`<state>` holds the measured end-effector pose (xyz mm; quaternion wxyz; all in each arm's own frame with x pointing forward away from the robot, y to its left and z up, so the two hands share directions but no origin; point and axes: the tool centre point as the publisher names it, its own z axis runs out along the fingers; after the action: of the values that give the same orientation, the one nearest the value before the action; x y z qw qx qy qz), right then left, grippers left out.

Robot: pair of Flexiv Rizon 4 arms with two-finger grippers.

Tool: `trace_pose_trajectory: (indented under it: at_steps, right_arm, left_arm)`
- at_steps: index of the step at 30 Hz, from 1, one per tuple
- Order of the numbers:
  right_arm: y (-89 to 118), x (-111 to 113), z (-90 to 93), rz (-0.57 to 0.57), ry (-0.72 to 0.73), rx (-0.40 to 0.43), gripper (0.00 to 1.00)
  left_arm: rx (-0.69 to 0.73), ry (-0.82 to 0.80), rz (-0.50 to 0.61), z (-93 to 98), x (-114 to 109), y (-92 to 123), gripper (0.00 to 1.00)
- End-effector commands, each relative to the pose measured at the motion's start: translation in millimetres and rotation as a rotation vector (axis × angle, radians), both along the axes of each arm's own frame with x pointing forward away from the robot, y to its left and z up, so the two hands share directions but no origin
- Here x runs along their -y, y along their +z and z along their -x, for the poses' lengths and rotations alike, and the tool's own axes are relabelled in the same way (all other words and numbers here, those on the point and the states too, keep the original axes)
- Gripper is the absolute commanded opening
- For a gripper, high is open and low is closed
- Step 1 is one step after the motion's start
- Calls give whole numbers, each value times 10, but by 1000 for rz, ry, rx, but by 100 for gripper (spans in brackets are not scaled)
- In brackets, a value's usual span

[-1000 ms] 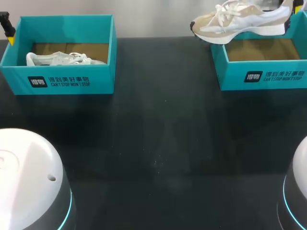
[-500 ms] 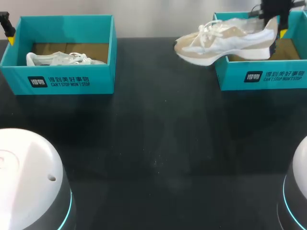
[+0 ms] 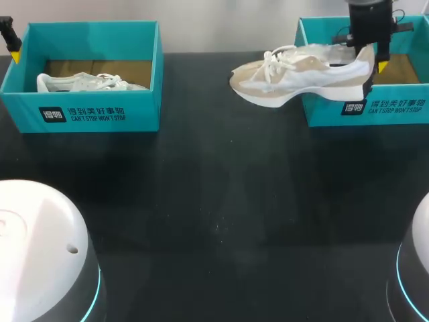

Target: Take the shoe out of the shoebox, open the shoe tongue, remove and reinsert the insole, then place the shoe into the shoebox

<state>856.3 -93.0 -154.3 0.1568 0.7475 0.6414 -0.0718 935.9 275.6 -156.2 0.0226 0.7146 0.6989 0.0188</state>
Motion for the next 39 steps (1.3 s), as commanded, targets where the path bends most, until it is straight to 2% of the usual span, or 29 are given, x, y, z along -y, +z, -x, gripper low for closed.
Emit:
trace_pose_trajectory:
  at_steps: [1,3,7,16,23,37,39]
  right_arm:
    - [13,4,7,-3,0,1,0]
    - [13,4,7,-3,0,1,0]
    - [-150,-243,161,26,27,-10,0]
    - [-281,-672,644,92,50,17,0]
    - [-569,-919,935,99,-13,15,0]
    - [-569,-919,935,99,-13,15,0]
    - [-575,-1040,1002,150,-20,11,0]
  left_arm:
    - [2,0,-2,13,0,6,100]
    - [2,0,-2,13,0,6,100]
    - [2,0,-2,13,0,6,100]
    - [2,0,-2,13,0,6,100]
    - [2,0,-2,13,0,6,100]
    - [2,0,-2,13,0,6,100]
    - [2,0,-2,13,0,6,100]
